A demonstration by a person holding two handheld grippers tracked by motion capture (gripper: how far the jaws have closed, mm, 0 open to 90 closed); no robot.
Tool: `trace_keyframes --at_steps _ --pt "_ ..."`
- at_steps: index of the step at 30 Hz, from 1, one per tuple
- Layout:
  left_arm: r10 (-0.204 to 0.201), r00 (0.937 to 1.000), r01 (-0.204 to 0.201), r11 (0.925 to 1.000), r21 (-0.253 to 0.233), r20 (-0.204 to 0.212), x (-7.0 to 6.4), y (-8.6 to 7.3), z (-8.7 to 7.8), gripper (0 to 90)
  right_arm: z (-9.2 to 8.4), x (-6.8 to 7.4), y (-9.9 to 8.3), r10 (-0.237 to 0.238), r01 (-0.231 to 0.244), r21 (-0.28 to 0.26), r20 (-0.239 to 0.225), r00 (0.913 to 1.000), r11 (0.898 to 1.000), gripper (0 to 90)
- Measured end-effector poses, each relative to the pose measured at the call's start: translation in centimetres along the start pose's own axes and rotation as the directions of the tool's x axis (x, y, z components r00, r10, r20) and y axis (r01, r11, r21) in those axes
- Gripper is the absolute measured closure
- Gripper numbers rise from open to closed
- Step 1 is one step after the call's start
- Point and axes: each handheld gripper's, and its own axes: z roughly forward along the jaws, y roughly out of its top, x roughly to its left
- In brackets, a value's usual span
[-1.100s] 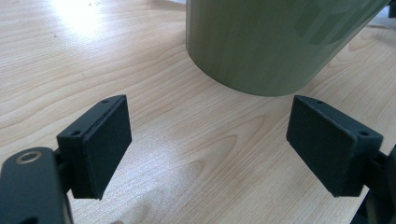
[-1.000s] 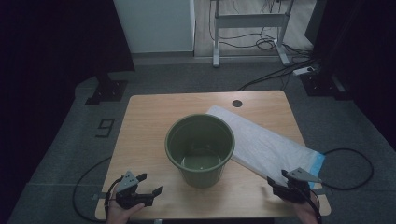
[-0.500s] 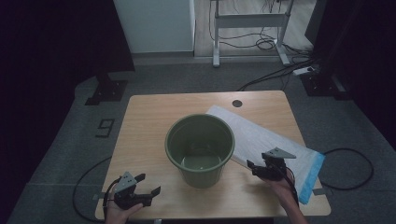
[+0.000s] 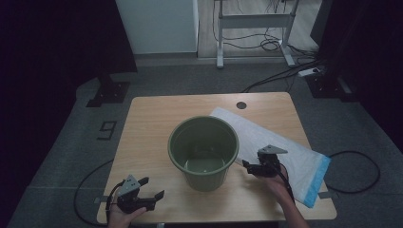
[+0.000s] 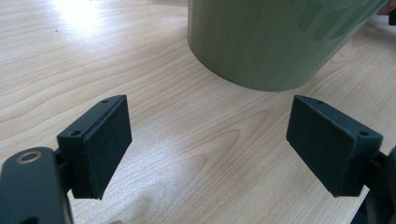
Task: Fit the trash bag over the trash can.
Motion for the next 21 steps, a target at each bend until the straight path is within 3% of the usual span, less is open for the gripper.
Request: trace_keyframes --at_steps 12,18,21 --pt "0.001 1.0000 -0.001 1.0000 0.004 -0.004 0.0 -0.1 0.0 13.6 2.1 0.6 -0.2 -0.023 0.023 0.054 0.008 0.9997 0.998 24.5" --pt "-0.001 1.0000 0.001 1.0000 0.004 -0.006 0.2 -0.1 -0.1 13.7 2.3 0.9 -0.2 -0.059 0.055 0.059 0.068 0.9959 0.997 34.1" --pt "0.000 1.0000 0.000 1.0000 -0.001 -0.006 0.1 -0.1 -0.2 13.6 1.9 0.5 -0.3 -0.052 0.046 0.055 0.112 0.9923 0.997 50.4"
